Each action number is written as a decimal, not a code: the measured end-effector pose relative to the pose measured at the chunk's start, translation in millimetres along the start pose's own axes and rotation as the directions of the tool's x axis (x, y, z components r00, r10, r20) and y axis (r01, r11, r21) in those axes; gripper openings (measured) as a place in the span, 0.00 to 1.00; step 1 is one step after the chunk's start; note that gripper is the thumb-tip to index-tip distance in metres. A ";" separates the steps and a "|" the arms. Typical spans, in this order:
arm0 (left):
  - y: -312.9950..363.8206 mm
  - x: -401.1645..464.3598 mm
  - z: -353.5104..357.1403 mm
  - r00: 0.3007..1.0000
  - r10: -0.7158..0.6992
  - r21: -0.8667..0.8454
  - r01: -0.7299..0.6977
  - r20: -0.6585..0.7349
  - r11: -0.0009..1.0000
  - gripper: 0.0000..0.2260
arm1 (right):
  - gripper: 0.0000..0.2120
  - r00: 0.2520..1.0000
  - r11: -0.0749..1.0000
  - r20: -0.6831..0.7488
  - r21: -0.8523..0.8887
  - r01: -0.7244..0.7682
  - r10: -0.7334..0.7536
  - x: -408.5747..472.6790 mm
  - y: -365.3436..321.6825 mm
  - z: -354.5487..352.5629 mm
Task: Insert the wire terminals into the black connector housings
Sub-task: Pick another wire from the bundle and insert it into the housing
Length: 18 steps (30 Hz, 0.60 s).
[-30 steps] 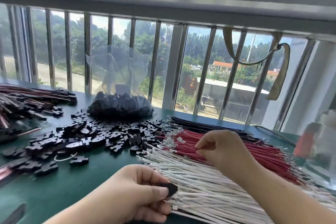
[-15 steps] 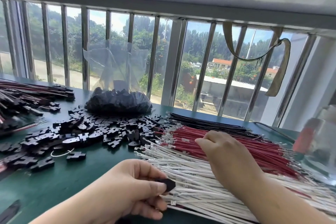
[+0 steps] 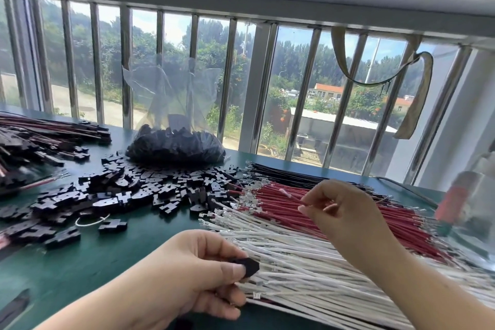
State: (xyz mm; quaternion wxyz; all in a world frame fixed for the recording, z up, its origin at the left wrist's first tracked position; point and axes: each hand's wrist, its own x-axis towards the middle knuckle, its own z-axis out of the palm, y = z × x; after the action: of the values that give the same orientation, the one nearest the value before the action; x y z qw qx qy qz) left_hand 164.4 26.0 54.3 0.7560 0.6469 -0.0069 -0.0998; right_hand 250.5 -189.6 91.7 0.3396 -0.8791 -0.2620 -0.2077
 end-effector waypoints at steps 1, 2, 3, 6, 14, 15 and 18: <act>1.5 -0.7 0.9 1.000 0.000 -0.003 0.000 0.005 1.000 0.04 | 0.10 0.997 0.999 0.075 0.036 0.001 -0.004 -1.1 -2.4 -3.2; 3.3 -2.0 1.5 1.000 -0.002 -0.006 0.003 0.011 1.000 0.03 | 0.09 0.986 0.997 0.168 0.073 -0.001 -0.011 -3.0 -5.0 -7.7; 4.3 -2.7 0.9 1.000 -0.007 -0.009 0.007 0.022 1.000 0.05 | 0.09 0.962 0.995 0.273 0.105 -0.002 -0.026 -5.6 -7.3 -12.4; 4.0 -3.2 -0.1 0.999 -0.028 -0.012 0.028 0.046 1.000 0.06 | 0.06 0.861 0.989 0.504 0.146 -0.009 -0.066 -15.7 -13.8 -20.3; 5.0 -3.4 2.5 0.995 -0.058 0.031 0.056 0.079 0.998 0.07 | 0.05 0.877 0.995 0.479 0.104 -0.005 -0.046 -34.6 -14.7 -9.5; 5.2 -3.5 3.1 0.996 -0.054 0.029 0.051 0.076 0.998 0.07 | 0.06 0.878 0.995 0.477 0.102 -0.010 -0.041 -35.5 -15.6 -9.1; 4.8 -3.6 5.4 0.998 -0.042 0.016 0.041 0.055 0.999 0.05 | 0.07 0.889 0.996 0.454 0.086 0.023 -0.060 -36.3 -18.9 -8.6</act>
State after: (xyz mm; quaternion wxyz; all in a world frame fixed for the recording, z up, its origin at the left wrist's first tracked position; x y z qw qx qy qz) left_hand 160.9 21.9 60.4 0.7485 0.6494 -0.0149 -0.1333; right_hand 209.3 -195.3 87.0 0.2982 -0.8835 -0.3611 0.0073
